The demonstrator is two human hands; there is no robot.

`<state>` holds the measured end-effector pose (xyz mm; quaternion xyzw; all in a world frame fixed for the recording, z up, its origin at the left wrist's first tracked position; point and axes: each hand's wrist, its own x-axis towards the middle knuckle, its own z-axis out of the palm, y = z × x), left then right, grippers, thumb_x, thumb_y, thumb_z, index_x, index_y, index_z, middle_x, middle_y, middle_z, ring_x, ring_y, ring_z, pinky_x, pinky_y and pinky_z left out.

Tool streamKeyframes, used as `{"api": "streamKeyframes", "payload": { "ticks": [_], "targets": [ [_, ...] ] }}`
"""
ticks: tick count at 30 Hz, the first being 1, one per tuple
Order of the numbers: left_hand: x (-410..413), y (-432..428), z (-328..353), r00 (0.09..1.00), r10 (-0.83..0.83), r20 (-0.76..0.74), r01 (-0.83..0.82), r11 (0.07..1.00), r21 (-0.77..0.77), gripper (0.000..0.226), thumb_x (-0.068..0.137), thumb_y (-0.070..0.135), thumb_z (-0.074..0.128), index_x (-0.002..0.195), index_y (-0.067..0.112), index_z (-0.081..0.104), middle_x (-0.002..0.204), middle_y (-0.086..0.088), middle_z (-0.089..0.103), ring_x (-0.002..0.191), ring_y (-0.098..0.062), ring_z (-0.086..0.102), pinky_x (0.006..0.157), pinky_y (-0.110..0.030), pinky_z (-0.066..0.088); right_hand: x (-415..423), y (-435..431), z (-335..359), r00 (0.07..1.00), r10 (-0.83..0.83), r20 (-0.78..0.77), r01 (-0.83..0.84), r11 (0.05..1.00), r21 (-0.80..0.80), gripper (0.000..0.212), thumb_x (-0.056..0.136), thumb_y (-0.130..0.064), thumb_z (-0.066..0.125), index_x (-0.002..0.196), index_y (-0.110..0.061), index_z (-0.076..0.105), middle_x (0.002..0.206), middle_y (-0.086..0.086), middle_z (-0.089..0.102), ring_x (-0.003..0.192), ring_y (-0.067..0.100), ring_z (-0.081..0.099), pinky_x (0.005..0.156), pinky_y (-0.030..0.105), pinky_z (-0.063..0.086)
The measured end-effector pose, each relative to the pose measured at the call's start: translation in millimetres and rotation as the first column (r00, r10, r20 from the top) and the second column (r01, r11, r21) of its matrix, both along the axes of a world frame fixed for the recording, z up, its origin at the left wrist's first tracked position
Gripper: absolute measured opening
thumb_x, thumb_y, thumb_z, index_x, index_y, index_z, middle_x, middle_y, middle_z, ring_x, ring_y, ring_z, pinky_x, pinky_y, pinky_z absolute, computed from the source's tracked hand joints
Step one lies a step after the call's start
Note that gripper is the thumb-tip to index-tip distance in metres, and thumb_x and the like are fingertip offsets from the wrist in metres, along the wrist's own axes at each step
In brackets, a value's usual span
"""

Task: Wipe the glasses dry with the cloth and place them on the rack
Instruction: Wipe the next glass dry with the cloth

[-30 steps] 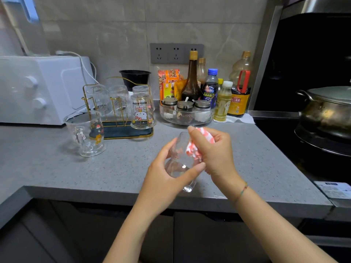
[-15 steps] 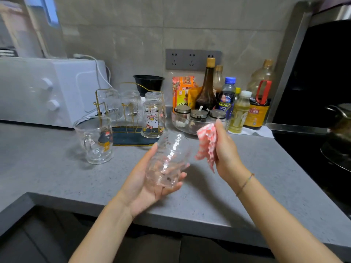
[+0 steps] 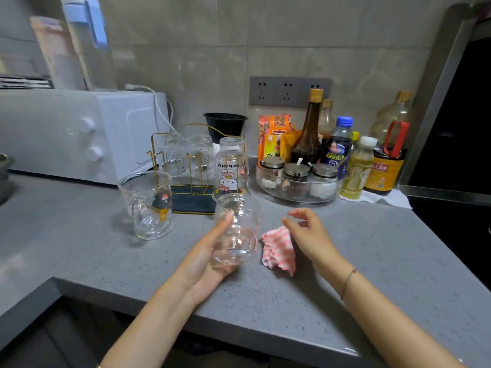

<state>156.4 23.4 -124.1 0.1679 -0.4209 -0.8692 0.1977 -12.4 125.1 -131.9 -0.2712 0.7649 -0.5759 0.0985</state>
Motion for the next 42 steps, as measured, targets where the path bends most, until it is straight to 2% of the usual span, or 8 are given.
{"api": "streamKeyframes", "payload": {
  "ticks": [4, 11, 14, 19, 23, 29, 33, 42],
  "targets": [
    [-5, -5, 9, 0.994, 0.102, -0.038, -0.106, 0.987, -0.118, 0.105, 0.034, 0.05, 0.095, 0.125, 0.01, 0.062, 0.112, -0.015, 0.072, 0.095, -0.025, 0.072, 0.073, -0.034, 0.06, 48, 12, 32, 0.878, 0.344, 0.334, -0.308, 0.938, -0.157, 0.04, 0.083, -0.044, 0.062, 0.108, -0.014, 0.06, 0.1, -0.002, 0.064, 0.09, 0.016, 0.059, 0.065, 0.023, 0.042],
    [4, -10, 36, 0.932, 0.329, -0.15, -0.359, 0.894, -0.27, 0.091, 0.057, 0.037, 0.091, 0.136, 0.016, 0.051, 0.088, 0.01, 0.075, 0.076, -0.003, 0.07, 0.082, -0.026, 0.05, 89, -1, 52, 0.643, 0.569, 0.513, -0.442, 0.822, -0.359, 0.049, 0.07, -0.048, 0.068, 0.114, -0.026, 0.068, 0.124, 0.001, 0.065, 0.116, 0.022, 0.062, 0.101, 0.045, 0.047],
    [5, -16, 39, 0.896, 0.42, -0.145, -0.444, 0.839, -0.314, 0.102, 0.045, 0.055, 0.083, 0.135, 0.022, 0.05, 0.107, 0.012, 0.071, 0.102, -0.003, 0.066, 0.105, -0.032, 0.042, 98, -15, 59, 0.599, 0.588, 0.543, -0.398, 0.807, -0.436, 0.037, 0.072, -0.041, 0.068, 0.105, -0.025, 0.07, 0.12, 0.003, 0.068, 0.112, 0.021, 0.064, 0.097, 0.044, 0.05],
    [21, -45, 53, 0.878, 0.47, -0.093, -0.451, 0.744, -0.494, 0.113, 0.051, 0.073, 0.079, 0.14, 0.012, 0.044, 0.127, 0.004, 0.062, 0.119, -0.009, 0.057, 0.107, -0.028, 0.038, 98, -41, 72, 0.659, 0.557, 0.505, -0.317, 0.815, -0.485, 0.05, 0.072, -0.028, 0.072, 0.116, -0.008, 0.064, 0.108, 0.009, 0.072, 0.104, 0.021, 0.067, 0.088, 0.03, 0.055],
    [36, -91, 59, 0.72, 0.683, -0.123, -0.58, 0.494, -0.648, 0.046, 0.098, 0.042, 0.049, 0.137, 0.017, 0.044, 0.115, 0.001, 0.06, 0.089, 0.002, 0.057, 0.091, -0.031, 0.05, 78, -55, 100, 0.866, 0.411, 0.283, -0.329, 0.897, -0.296, 0.078, 0.066, -0.031, 0.081, 0.133, -0.006, 0.048, 0.119, 0.004, 0.064, 0.108, 0.018, 0.063, 0.093, 0.027, 0.05],
    [35, -143, 55, 0.594, 0.787, -0.164, -0.111, -0.122, -0.986, 0.028, 0.095, 0.042, 0.051, 0.111, 0.026, 0.068, 0.107, 0.003, 0.068, 0.11, -0.023, 0.053, 0.085, -0.035, 0.04, 56, -85, 148, 0.91, 0.383, -0.158, -0.396, 0.916, -0.059, 0.07, 0.071, -0.032, 0.08, 0.132, -0.017, 0.049, 0.106, -0.015, 0.055, 0.094, 0.001, 0.052, 0.076, 0.015, 0.042],
    [29, -160, 51, 0.591, 0.804, 0.068, 0.274, -0.121, -0.954, 0.046, 0.095, 0.056, 0.042, 0.133, 0.032, 0.056, 0.139, 0.005, 0.054, 0.13, -0.022, 0.043, 0.104, -0.037, 0.033, 40, -111, 167, 0.86, 0.41, -0.303, -0.417, 0.908, 0.045, 0.074, 0.069, -0.036, 0.082, 0.135, -0.02, 0.05, 0.135, -0.004, 0.053, 0.114, 0.007, 0.048, 0.093, 0.023, 0.039],
    [27, -165, 44, 0.606, 0.794, 0.047, 0.263, -0.144, -0.954, 0.049, 0.098, 0.054, 0.025, 0.129, 0.033, 0.056, 0.136, 0.008, 0.055, 0.127, -0.017, 0.044, 0.102, -0.037, 0.036, 21, -148, 172, 0.833, 0.456, -0.313, -0.454, 0.887, 0.086, 0.073, 0.073, -0.031, 0.08, 0.137, -0.015, 0.048, 0.133, 0.0, 0.054, 0.111, 0.007, 0.049, 0.089, 0.02, 0.04]
  ]
}}
